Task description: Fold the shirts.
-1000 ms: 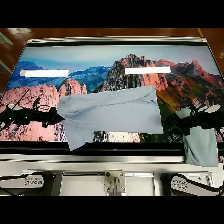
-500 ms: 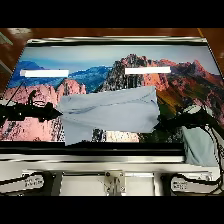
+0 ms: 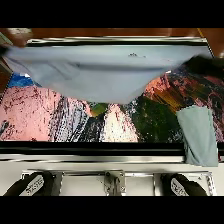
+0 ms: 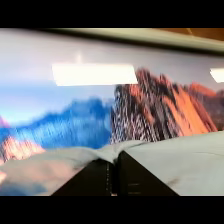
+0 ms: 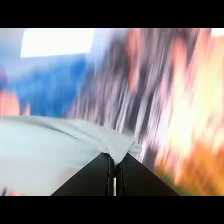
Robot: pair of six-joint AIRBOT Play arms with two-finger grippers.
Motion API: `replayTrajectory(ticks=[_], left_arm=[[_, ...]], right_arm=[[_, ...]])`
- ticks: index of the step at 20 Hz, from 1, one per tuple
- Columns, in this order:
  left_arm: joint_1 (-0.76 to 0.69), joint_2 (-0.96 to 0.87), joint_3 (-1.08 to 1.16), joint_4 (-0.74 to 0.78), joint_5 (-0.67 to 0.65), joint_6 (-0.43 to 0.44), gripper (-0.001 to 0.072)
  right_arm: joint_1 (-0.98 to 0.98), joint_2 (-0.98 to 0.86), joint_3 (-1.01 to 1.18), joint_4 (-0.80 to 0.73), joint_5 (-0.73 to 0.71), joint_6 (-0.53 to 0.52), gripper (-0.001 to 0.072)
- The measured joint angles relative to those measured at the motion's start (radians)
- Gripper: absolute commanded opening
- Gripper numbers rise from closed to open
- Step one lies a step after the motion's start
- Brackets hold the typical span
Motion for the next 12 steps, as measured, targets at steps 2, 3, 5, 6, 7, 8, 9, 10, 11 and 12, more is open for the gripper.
replayTrajectory(ticks=[2,3,5,6,7,8,9,10,11,12], left_arm=[[0.000,0.083,0.179,0.058,0.014,-0.048,0.0037],[0.000,0.122,0.249,0.095,0.013,-0.088,0.0037],[0.000,0.198,0.338,0.174,-0.003,-0.159,0.0037],[0.000,0.235,0.366,0.204,-0.026,-0.183,0.0037],[0.000,0.262,0.385,0.229,-0.058,-0.202,0.0038],[0.000,0.285,0.397,0.262,-0.107,-0.215,0.0038],[0.000,0.303,0.407,0.298,-0.162,-0.226,0.0037],[0.000,0.316,0.414,0.329,-0.206,-0.233,0.0038],[0.000,0.326,0.417,0.349,-0.253,-0.239,0.0037],[0.000,0.332,0.412,0.367,-0.298,-0.243,0.0037]], right_arm=[[0.000,0.097,0.174,-0.077,-0.006,0.053,0.0061],[0.000,0.142,0.244,-0.123,0.004,0.082,0.0061],[0.000,0.220,0.333,-0.192,0.055,0.127,0.0061],[0.000,0.252,0.360,-0.216,0.084,0.143,0.0061],[0.001,0.282,0.380,-0.243,0.127,0.155,0.0061],[0.001,0.305,0.394,-0.269,0.168,0.165,0.0061],[0.001,0.324,0.405,-0.298,0.215,0.173,0.0061],[0.001,0.338,0.412,-0.326,0.258,0.182,0.0061],[0.002,0.345,0.418,-0.362,0.305,0.198,0.0061],[0.002,0.346,0.421,-0.398,0.352,0.210,0.0061]])
